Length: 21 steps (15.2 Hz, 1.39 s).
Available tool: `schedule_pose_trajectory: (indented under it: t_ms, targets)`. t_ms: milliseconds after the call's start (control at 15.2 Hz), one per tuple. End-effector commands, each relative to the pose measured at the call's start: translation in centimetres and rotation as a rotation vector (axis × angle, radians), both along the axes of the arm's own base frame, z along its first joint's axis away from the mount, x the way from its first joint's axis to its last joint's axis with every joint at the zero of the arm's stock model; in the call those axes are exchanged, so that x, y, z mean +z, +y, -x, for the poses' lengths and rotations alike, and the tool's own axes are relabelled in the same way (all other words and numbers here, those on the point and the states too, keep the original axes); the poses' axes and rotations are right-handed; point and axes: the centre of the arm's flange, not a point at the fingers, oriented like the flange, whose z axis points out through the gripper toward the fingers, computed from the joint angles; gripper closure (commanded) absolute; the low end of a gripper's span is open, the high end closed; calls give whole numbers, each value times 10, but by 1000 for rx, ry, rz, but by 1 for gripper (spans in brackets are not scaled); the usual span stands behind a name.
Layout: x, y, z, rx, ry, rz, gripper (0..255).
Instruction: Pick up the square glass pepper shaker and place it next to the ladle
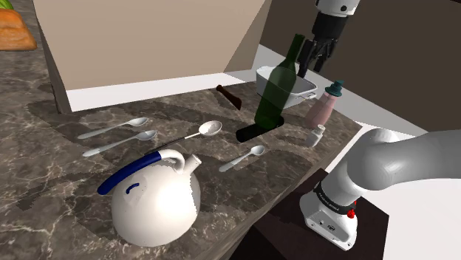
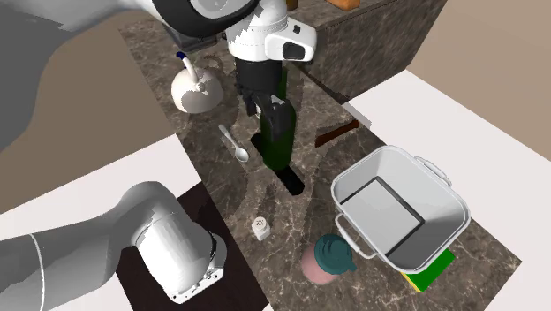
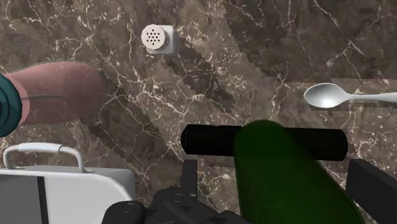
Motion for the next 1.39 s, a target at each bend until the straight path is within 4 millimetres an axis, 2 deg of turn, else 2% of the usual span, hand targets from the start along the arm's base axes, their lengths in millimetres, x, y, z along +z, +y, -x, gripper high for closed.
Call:
schedule_pose_trajectory:
  t_ms: [0, 594, 1188, 1320]
  targets:
    - [0, 0, 0, 0, 0, 0, 0]
    - [-100, -59, 25, 21, 95, -40, 0]
    - [-199, -115, 58, 42, 191, -79, 0]
    - [-207, -117, 61, 43, 194, -81, 0]
